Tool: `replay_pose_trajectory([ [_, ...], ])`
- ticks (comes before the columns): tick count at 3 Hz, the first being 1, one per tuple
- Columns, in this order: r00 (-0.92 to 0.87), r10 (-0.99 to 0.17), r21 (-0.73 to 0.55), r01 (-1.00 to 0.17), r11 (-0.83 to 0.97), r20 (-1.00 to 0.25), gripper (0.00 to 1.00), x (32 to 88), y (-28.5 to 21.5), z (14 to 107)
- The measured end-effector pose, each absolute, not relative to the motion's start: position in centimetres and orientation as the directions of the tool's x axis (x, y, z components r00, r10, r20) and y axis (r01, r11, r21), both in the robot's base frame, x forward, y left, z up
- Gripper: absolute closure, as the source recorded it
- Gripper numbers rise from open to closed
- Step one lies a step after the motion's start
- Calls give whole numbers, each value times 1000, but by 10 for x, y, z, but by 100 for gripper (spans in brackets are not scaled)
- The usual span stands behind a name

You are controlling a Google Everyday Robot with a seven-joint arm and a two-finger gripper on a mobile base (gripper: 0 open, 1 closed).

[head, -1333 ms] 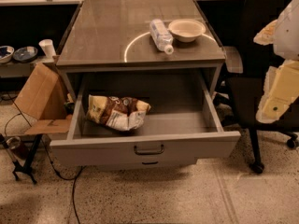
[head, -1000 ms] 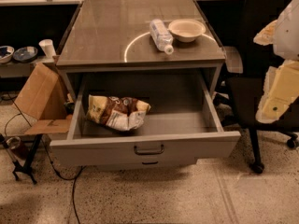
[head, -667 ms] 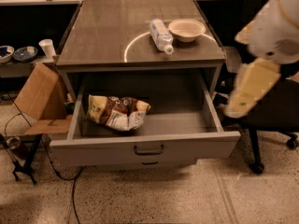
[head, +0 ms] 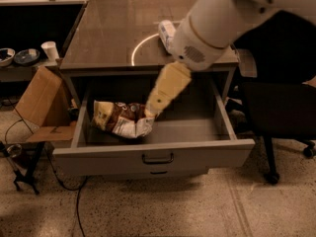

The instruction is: Pick brown chip bag from top drawer and place on counter

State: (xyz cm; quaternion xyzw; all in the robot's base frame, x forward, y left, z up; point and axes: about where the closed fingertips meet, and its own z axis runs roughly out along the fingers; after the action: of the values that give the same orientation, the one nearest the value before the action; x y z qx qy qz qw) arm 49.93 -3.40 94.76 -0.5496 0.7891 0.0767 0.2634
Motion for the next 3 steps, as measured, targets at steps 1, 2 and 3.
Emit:
replay_pose_trajectory([
  [1,-312,-775,-85,-902,423,-549,0,546,50,911],
  [2,-287,-774,-98,-908,408,-565,0,575,90,885],
  [3,-286,-762,-58,-919,389,-581,0,608,122,821],
])
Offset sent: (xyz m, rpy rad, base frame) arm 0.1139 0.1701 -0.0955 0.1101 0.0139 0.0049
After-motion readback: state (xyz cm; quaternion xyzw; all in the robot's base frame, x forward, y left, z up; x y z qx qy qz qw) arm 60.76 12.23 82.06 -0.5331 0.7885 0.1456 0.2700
